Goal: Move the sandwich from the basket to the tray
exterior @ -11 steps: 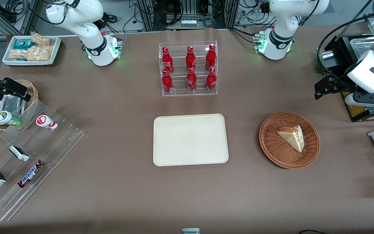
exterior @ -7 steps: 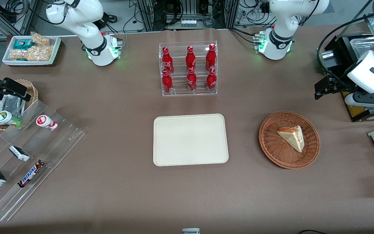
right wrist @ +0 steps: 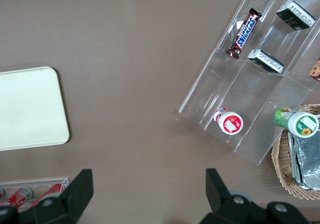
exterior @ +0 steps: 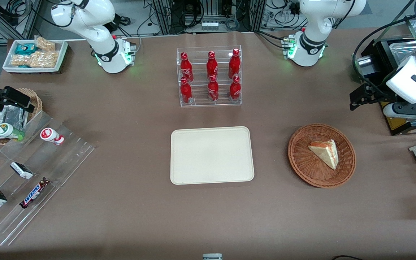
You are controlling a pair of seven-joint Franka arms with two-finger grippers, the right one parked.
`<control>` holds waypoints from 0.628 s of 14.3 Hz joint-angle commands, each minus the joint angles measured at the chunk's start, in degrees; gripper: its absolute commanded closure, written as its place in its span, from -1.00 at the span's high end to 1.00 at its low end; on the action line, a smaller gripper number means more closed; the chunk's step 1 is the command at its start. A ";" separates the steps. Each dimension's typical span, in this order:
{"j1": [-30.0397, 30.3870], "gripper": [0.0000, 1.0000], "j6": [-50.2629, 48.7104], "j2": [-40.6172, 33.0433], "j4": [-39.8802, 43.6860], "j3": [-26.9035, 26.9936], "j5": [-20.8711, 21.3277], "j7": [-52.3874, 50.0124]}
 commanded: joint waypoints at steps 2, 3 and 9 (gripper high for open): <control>-0.68 1.00 -1.05 0.57 -0.15 0.39 0.74 0.16; -0.59 1.00 -0.87 1.01 -0.93 0.48 0.83 0.06; 0.45 1.00 9.20 2.77 -12.60 0.75 3.38 -0.20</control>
